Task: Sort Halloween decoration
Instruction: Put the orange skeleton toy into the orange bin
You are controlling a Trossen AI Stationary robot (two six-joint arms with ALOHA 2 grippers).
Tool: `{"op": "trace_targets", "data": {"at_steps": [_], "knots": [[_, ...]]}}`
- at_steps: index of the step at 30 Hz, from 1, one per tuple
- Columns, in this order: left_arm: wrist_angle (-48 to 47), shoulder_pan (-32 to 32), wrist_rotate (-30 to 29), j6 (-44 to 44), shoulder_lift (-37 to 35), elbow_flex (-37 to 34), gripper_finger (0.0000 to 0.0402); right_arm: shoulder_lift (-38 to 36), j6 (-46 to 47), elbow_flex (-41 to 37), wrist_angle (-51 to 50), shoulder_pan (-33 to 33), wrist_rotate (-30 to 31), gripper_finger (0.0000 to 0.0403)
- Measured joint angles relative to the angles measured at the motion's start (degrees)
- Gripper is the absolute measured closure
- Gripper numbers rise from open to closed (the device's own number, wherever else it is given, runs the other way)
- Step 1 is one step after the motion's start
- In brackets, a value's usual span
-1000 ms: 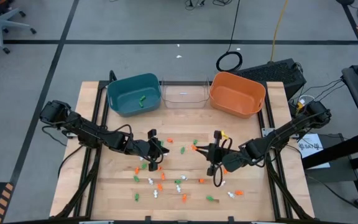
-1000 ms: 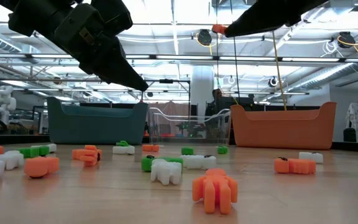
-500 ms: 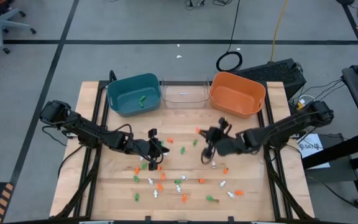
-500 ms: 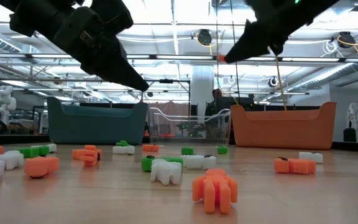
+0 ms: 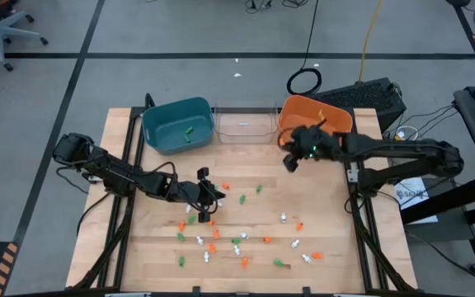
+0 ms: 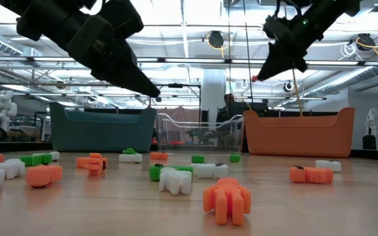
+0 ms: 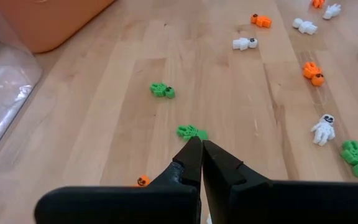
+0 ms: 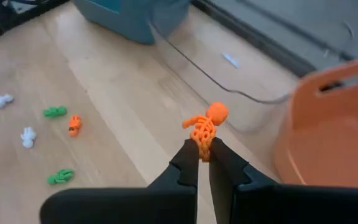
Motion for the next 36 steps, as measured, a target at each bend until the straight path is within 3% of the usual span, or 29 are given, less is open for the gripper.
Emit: {"op": "trace_targets", "data": {"at_steps": [6, 17, 31, 36], "knots": [[0.0, 0.1, 0.0, 0.1, 0.0, 0.0, 0.0391, -0.7, -2.2, 0.0, -5.7, -10.1, -4.7, 0.0403], [0.0, 0.4, 0.0, -0.3, 0.0, 0.0, 0.0391, 6.9, -7.5, 0.0, -8.9, -24.4, -4.9, 0.0403], [-0.4, -0.4, 0.0, -3.5, 0.0, 0.0, 0.0391, 19.3, -9.8, 0.0, -6.4, -33.1, -7.7, 0.0402], [-0.4, -1.2, 0.0, -3.5, 0.0, 0.0, 0.0391, 22.1, -6.7, 0.0, -4.8, -34.4, -6.1, 0.0376]]}}
